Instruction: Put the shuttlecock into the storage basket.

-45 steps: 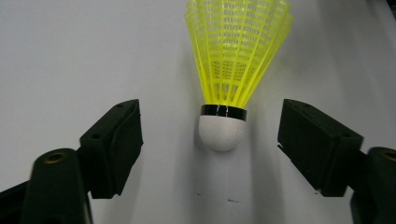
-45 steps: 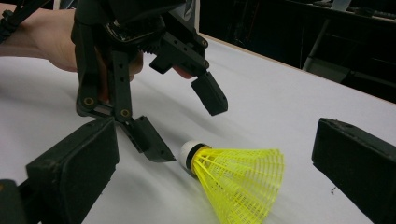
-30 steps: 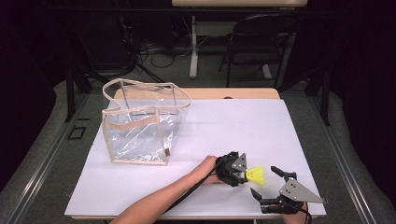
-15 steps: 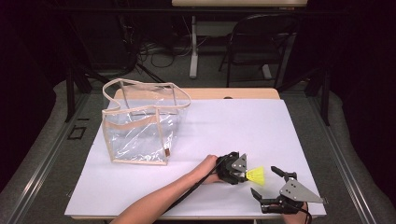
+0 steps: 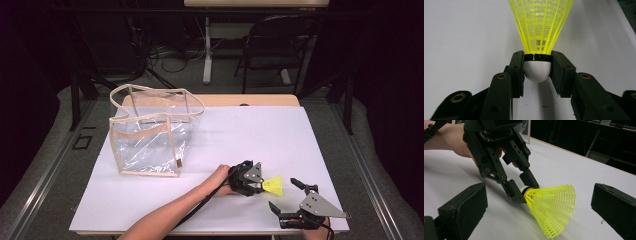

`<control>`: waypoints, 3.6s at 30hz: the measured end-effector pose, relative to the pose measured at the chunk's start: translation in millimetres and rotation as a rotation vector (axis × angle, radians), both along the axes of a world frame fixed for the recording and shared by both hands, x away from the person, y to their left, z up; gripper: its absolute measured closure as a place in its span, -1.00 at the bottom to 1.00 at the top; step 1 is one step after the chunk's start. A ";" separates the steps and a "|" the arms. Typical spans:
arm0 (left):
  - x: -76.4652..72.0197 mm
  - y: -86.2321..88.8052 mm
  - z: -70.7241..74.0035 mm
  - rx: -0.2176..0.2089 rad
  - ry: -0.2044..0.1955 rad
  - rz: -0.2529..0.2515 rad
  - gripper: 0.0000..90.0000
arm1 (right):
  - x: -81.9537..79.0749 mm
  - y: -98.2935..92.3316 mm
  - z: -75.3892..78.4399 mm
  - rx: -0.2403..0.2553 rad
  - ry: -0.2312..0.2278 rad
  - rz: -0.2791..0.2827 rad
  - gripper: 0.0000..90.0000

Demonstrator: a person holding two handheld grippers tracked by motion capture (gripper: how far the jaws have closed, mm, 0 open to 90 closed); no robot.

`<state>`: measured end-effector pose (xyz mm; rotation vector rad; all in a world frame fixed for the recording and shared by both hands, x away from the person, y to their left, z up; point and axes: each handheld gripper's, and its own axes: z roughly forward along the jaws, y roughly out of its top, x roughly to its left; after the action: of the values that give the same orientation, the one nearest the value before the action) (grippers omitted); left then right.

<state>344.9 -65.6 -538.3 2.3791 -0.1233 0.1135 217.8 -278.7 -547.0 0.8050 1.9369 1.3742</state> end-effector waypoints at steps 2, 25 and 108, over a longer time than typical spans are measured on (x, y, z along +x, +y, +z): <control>0.1 2.9 1.2 -0.011 -0.001 0.004 0.45 | 0.0 -0.1 0.0 -0.001 0.001 -0.001 -0.99; -1.8 36.1 15.8 -0.077 -0.019 0.075 0.44 | 0.2 0.4 -0.2 -0.003 -0.001 -0.002 -0.99; 19.3 145.8 34.0 -0.172 -0.037 0.390 0.45 | 1.7 2.9 -2.3 -0.017 0.014 0.000 -0.99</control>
<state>364.1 80.2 -504.4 2.2021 0.3233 0.3387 219.5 -275.8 -549.3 0.8084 1.9564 1.3531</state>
